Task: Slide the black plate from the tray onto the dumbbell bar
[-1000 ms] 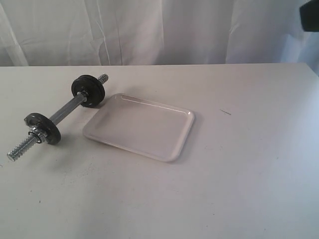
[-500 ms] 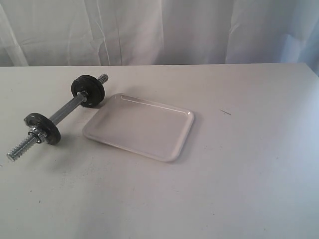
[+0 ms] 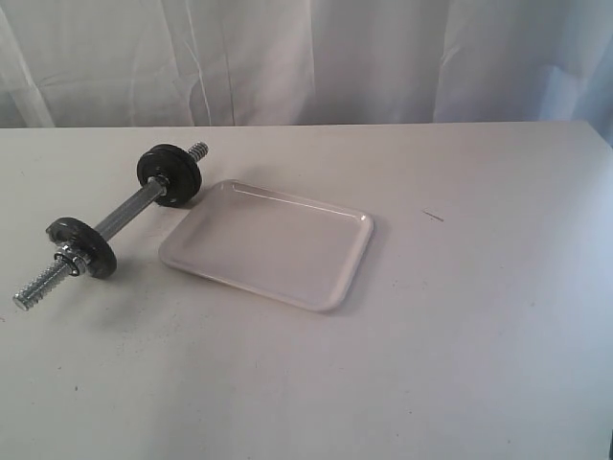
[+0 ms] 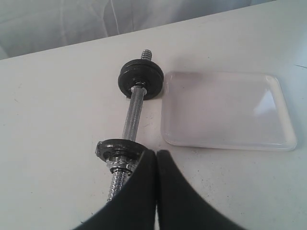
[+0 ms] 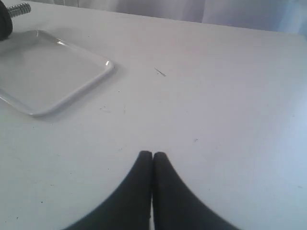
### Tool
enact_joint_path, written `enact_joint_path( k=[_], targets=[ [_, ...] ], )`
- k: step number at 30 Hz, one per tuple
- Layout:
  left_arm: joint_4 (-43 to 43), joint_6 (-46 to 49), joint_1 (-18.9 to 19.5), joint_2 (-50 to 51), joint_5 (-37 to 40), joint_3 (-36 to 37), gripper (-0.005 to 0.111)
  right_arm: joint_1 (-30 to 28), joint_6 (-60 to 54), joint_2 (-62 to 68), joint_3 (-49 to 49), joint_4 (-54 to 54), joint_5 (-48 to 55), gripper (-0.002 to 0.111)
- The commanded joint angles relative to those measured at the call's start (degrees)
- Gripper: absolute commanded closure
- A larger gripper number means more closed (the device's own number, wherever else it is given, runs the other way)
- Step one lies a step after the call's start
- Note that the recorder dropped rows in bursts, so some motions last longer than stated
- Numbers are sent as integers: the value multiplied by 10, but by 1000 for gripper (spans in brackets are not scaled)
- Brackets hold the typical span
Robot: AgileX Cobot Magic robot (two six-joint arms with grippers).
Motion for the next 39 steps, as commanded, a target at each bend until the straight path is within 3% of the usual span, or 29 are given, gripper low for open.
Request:
enact_joint_path(
  k=[1,21,24,29,35,39],
  targets=[
    [-7,-2,2,-4,4,4,107,-19,20,-59,41,-6,-15,108],
    [-7,-2,2,-4,4,4,107,-29,16,-90,89,8,-57,108],
    [13,-2,-24,-4,-1,4,107,-29,16,-90,89,8,-57,108],
    [-1,-2,-27,-4,1,10,107,-27,16,-90,89,6,-55,108],
    [120,-6,-27,-76,-19,71,107,-27,16,-90,89,7,-55,108],
    [130,-8,-27,-168,-31,147,107,-27,16,-90,89,7,-55,108]
  ],
)
